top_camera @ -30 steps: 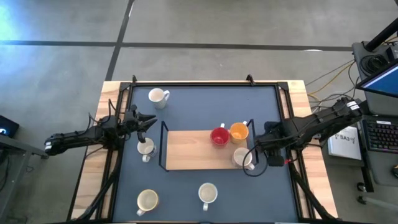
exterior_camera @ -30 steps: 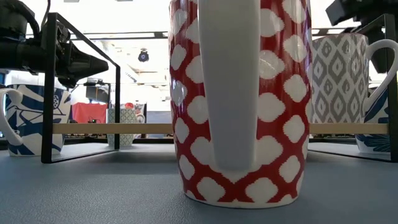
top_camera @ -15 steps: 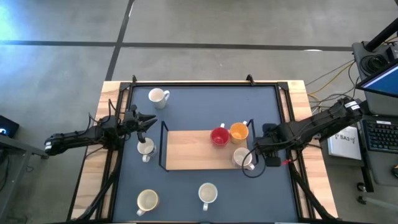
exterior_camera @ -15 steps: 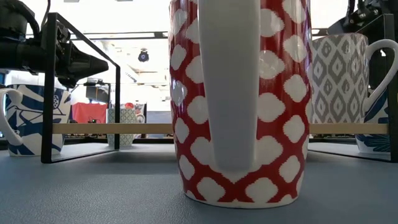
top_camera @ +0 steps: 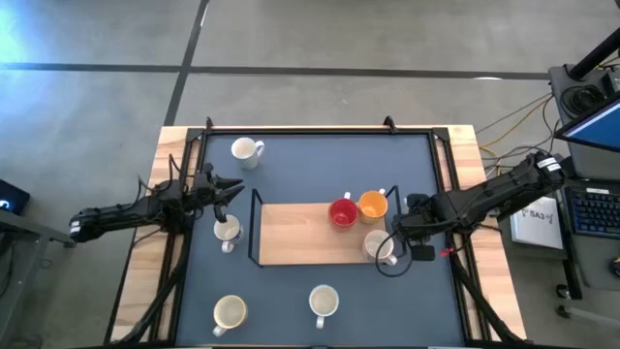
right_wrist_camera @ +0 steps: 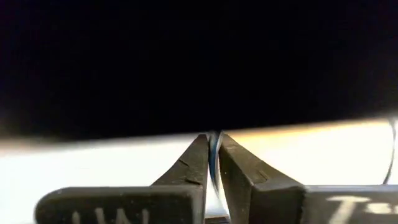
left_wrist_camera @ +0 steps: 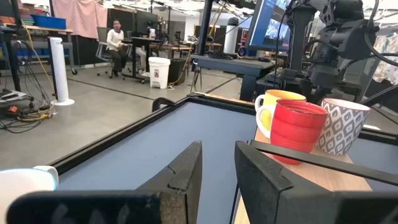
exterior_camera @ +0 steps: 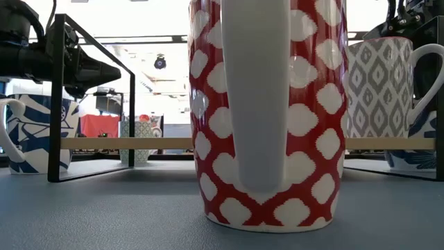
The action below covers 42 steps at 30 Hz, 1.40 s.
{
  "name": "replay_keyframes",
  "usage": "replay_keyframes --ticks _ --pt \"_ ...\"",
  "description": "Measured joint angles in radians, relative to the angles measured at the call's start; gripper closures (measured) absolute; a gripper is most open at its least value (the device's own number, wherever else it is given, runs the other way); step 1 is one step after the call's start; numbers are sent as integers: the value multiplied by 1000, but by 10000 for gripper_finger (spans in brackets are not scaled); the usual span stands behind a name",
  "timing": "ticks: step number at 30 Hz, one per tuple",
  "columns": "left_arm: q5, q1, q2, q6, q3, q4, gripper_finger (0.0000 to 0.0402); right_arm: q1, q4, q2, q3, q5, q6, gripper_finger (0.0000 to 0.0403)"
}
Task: Place coffee mugs
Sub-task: Move the right blue cup to bottom center of the table
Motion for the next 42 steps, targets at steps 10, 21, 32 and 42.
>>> replay_keyframes --ticks 10,21,32,42 --pt "0 0 0 0 0 0 323 0 -6 2 30 -71 65 389" --pt "0 0 0 0 0 0 323 24 -2 0 34 -134 302 390" --pt "0 0 0 0 0 0 323 126 2 -2 35 -166 492 390" --pt "0 0 0 0 0 0 323 239 48 4 55 -175 593 390"
